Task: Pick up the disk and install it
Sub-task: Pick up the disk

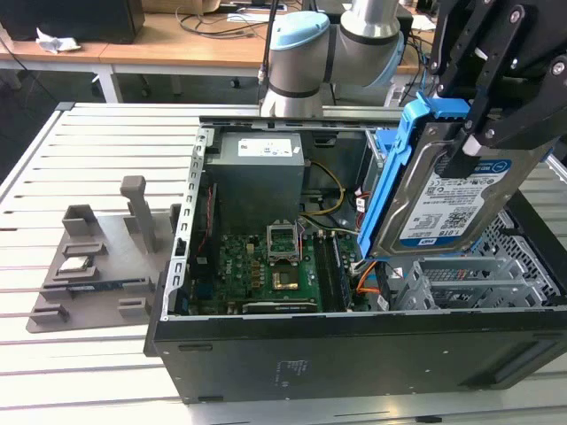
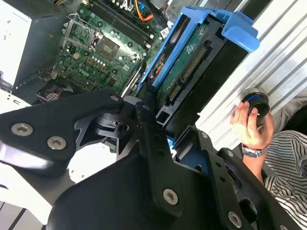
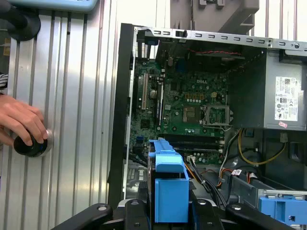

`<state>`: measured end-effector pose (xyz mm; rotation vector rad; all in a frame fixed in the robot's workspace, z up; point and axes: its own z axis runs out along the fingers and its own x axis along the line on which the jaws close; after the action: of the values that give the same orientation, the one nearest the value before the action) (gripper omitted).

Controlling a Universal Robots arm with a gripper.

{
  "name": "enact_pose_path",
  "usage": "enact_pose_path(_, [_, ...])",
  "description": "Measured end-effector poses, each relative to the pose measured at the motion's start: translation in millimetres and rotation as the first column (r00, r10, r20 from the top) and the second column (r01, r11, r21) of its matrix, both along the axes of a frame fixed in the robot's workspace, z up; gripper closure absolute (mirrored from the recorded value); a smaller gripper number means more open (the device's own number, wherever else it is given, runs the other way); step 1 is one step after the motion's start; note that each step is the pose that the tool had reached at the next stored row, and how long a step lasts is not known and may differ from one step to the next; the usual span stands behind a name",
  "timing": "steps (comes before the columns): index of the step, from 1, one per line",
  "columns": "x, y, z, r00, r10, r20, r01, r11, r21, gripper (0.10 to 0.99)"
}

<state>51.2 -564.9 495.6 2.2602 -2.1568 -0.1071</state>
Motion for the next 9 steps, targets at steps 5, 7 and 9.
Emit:
enact_pose_path(5, [12.5,0.0,0.0,1.0,0.0,-0.0013,0.0,1.0,-0.001,0.718])
enact_pose_path(7, [18.4,0.0,0.0,1.0,0.0,-0.0017,0.0,1.0,-0.002,0.718])
enact_pose_path(9, [22.5,0.0,-0.1,1.0,0.0,-0.0021,0.0,1.0,-0.002,0.718])
